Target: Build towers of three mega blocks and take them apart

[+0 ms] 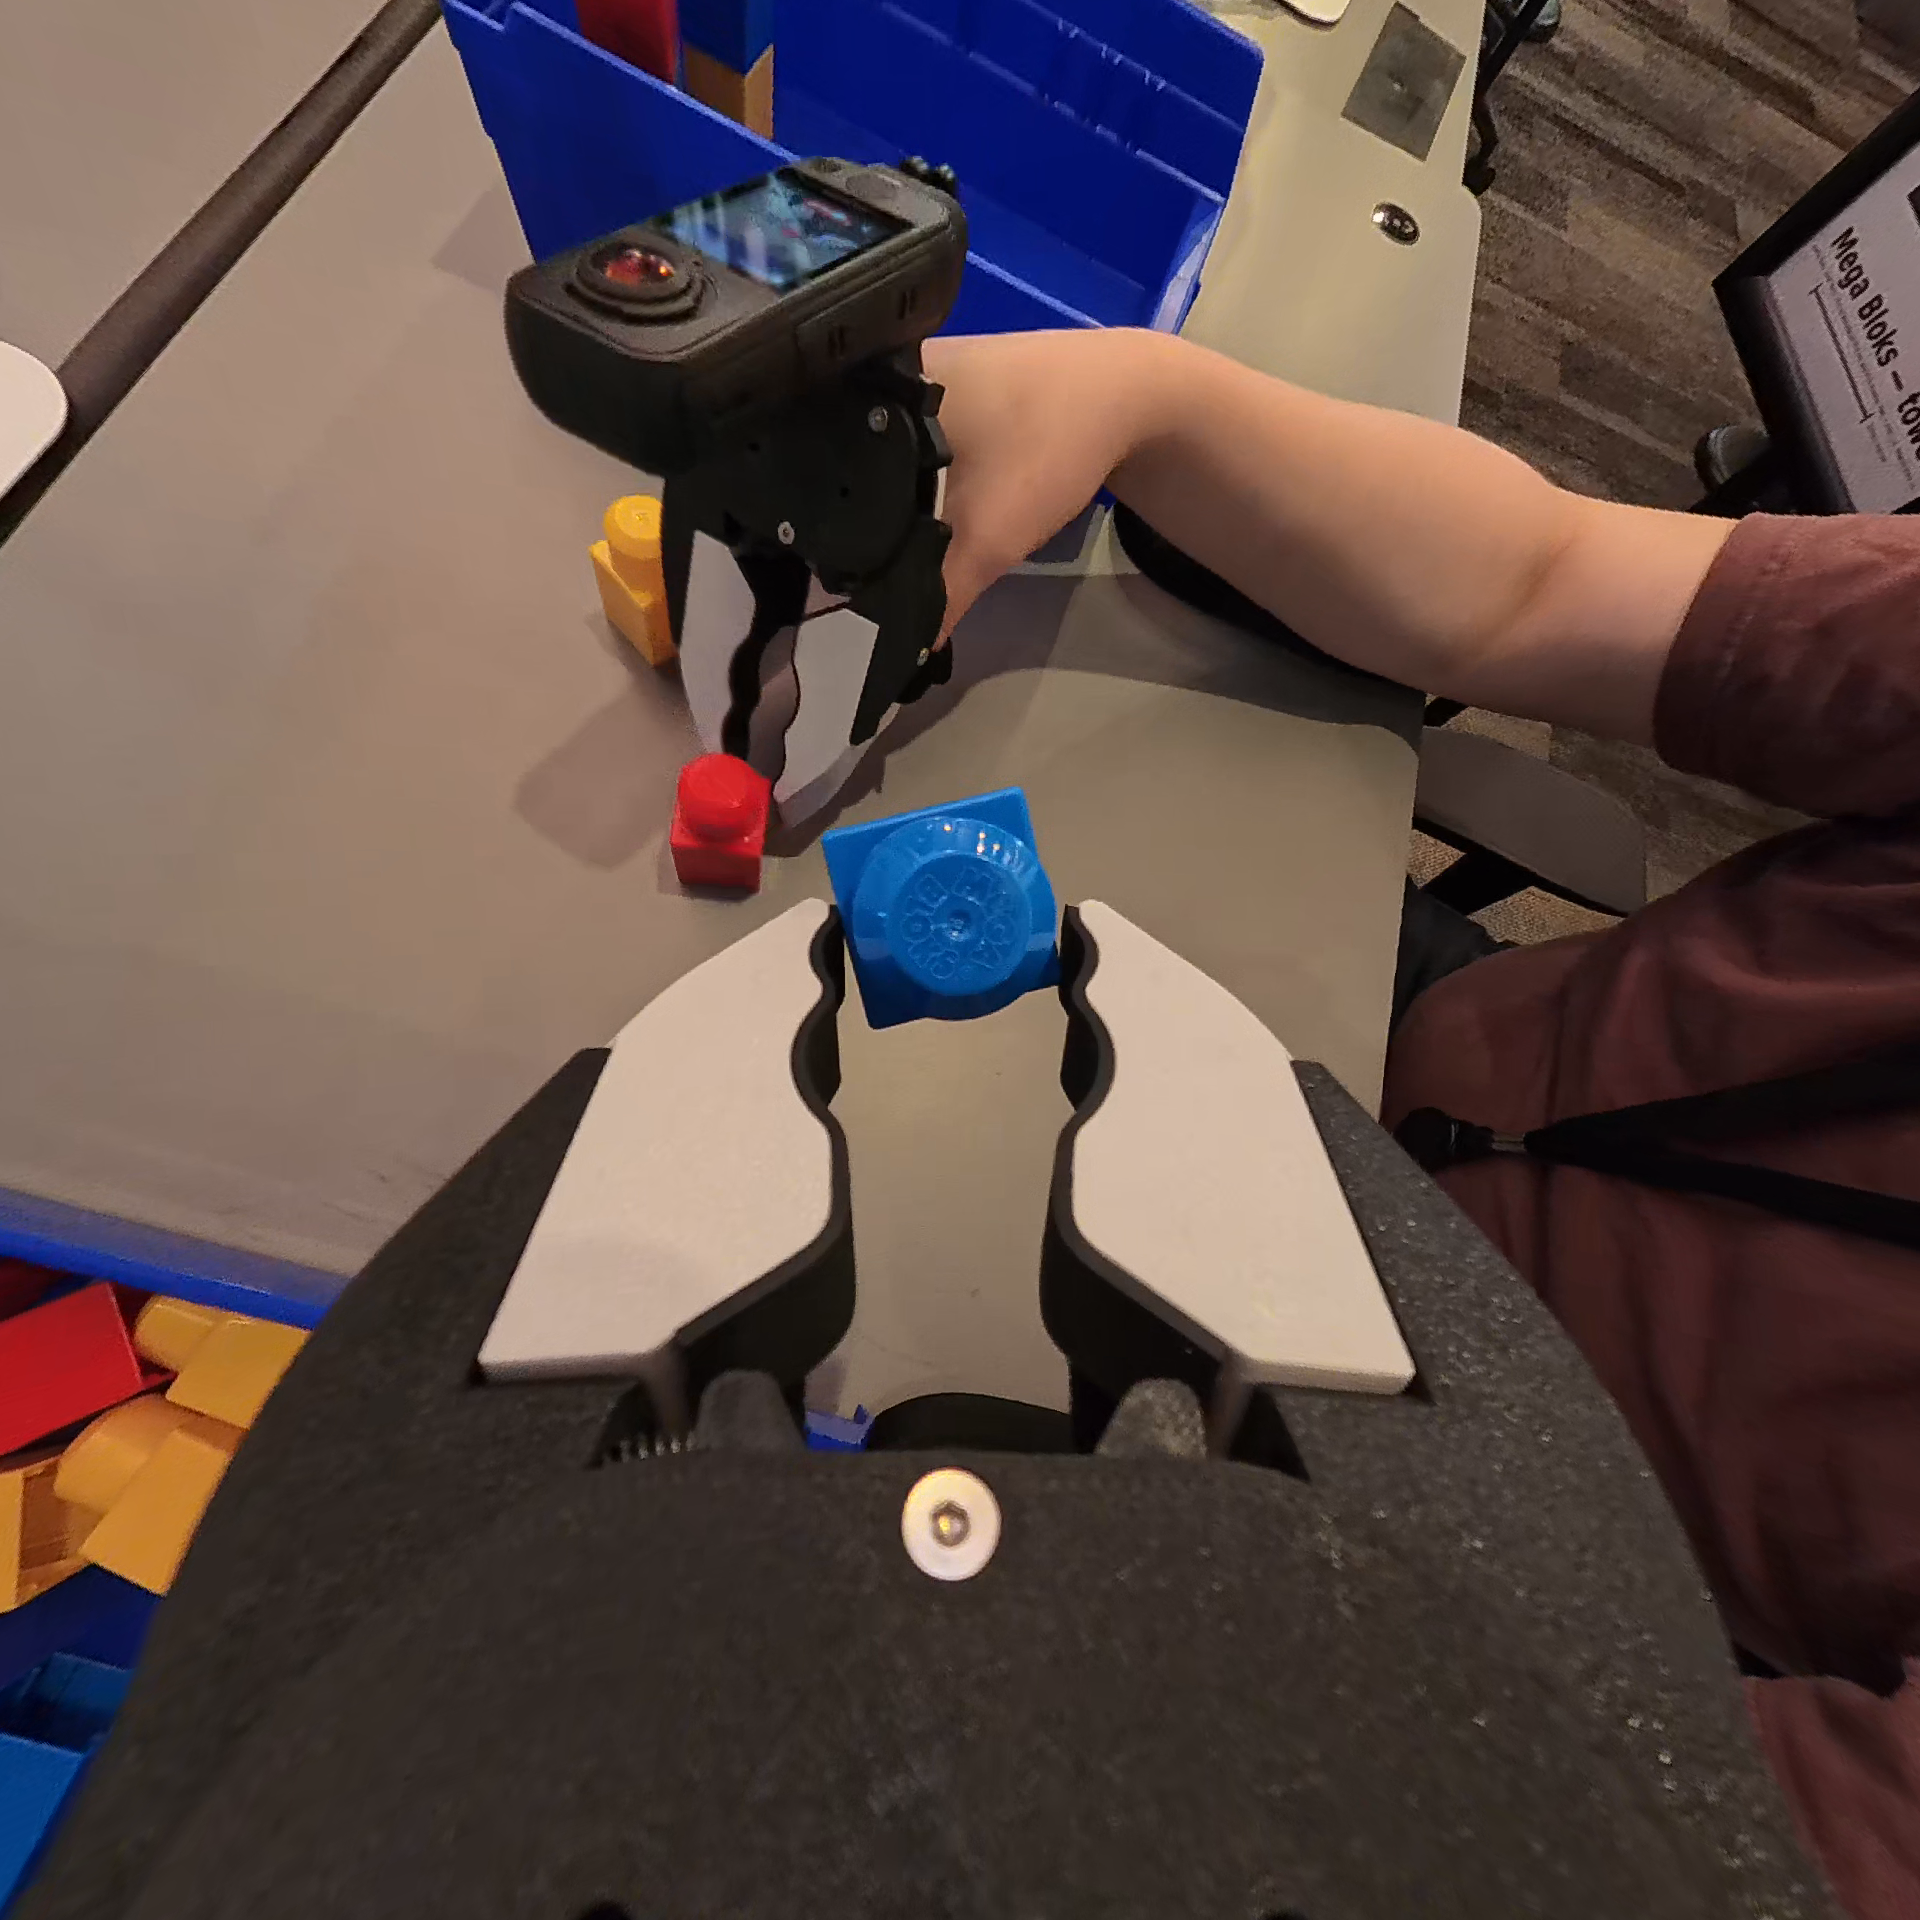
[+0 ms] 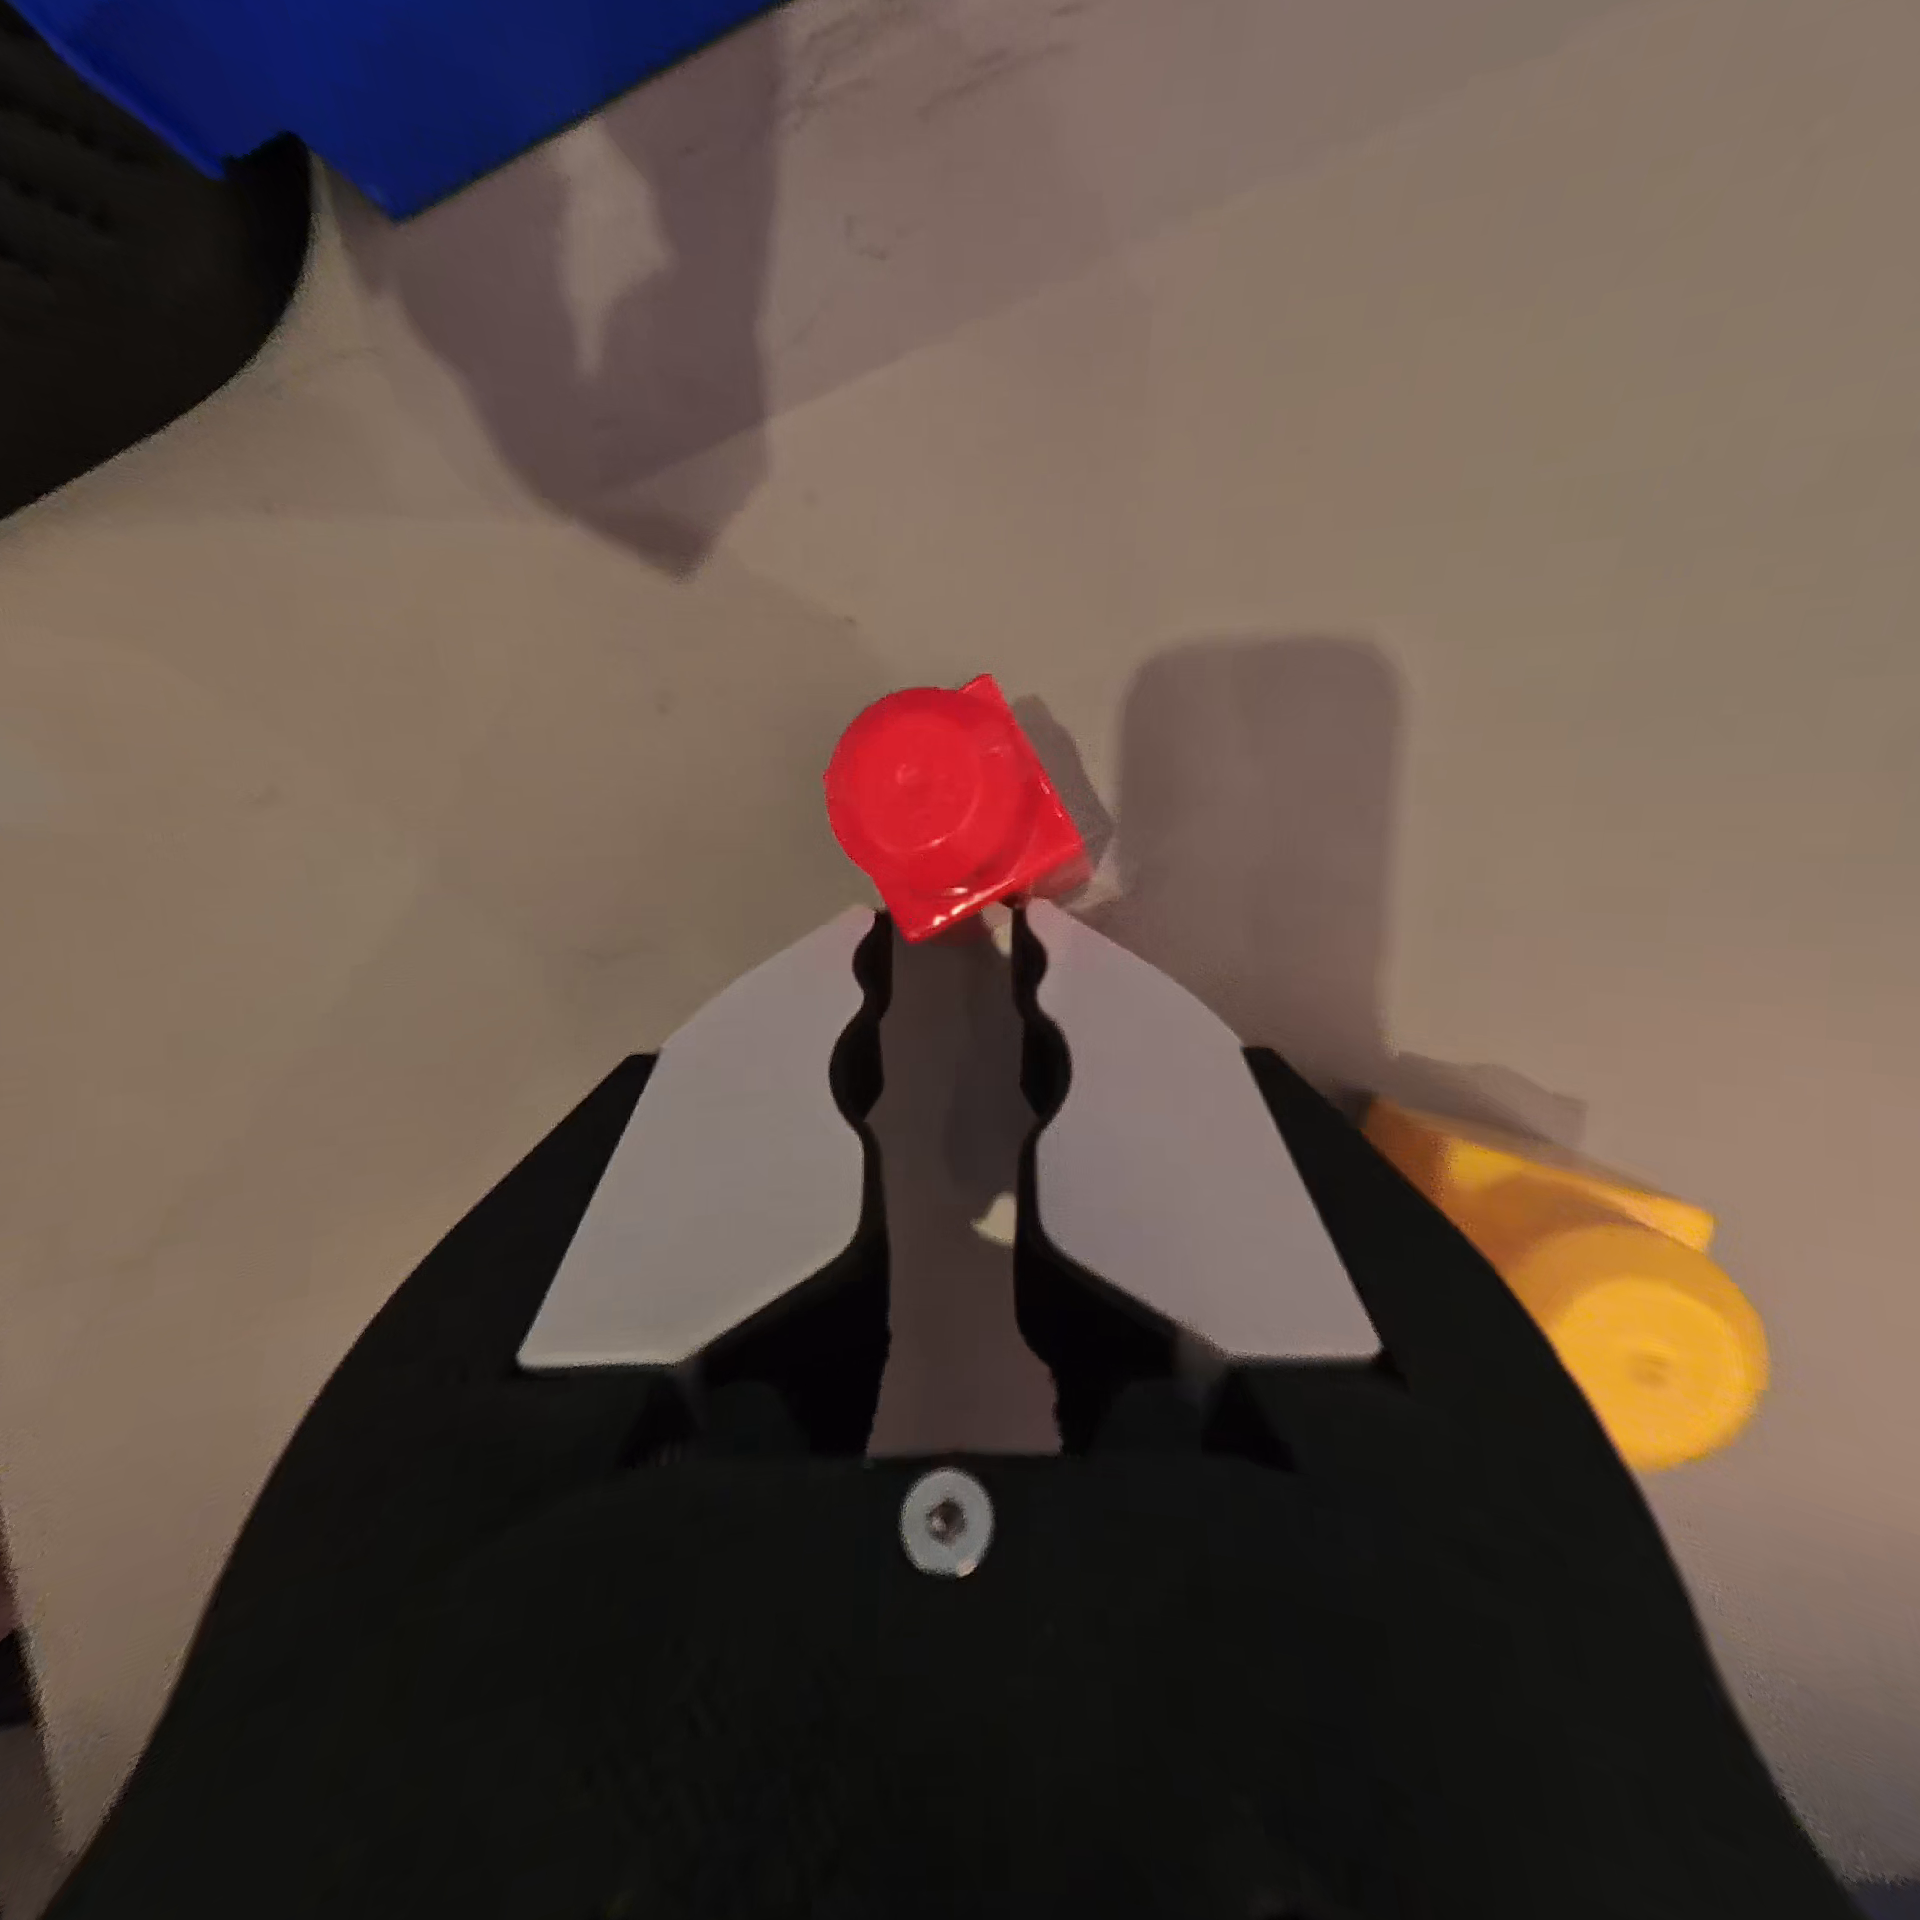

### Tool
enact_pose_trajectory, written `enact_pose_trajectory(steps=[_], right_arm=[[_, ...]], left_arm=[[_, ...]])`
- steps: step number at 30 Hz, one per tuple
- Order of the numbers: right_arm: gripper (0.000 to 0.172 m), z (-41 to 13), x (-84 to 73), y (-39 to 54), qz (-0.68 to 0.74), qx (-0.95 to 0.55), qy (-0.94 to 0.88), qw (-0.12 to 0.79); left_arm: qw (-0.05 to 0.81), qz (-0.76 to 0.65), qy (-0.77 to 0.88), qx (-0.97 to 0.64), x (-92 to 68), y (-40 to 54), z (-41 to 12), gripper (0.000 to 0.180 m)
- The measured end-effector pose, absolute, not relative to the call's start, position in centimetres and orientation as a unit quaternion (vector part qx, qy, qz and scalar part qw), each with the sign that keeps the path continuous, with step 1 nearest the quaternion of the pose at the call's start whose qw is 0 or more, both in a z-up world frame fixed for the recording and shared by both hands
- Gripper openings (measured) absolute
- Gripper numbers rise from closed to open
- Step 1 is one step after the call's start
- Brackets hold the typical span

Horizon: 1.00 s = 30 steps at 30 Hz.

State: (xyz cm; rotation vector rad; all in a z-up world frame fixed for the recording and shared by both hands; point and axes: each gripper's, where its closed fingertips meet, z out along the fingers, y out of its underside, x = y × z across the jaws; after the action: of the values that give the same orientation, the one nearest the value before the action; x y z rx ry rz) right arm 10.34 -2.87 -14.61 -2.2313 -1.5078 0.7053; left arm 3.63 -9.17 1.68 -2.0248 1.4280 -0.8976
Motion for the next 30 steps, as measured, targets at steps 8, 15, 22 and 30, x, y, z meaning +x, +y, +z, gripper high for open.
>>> enact_pose_trajectory(steps=[8,15,22,30], right_arm=[[0.046,-14.8,8.4,-3.1,0.255,-0.767,-0.549,0.213],[0.055,-14.7,6.6,-2.1,0.268,-0.724,-0.558,0.303],[0.037,-11.5,5.3,-4.8,0.386,-0.682,-0.553,0.281],[0.037,-6.8,6.4,-10.5,0.448,-0.664,-0.576,0.159]], left_arm=[[0.245,-0.327,0.526,-0.746,3.7,-9.2,1.4,0.04],[0.251,-0.331,0.522,-0.745,3.4,-9.0,1.7,0.04],[0.267,-0.333,0.515,-0.743,3.4,-8.0,1.7,0.04],[0.216,-0.321,0.537,-0.75,5.3,-8.3,-1.2,0.039]])
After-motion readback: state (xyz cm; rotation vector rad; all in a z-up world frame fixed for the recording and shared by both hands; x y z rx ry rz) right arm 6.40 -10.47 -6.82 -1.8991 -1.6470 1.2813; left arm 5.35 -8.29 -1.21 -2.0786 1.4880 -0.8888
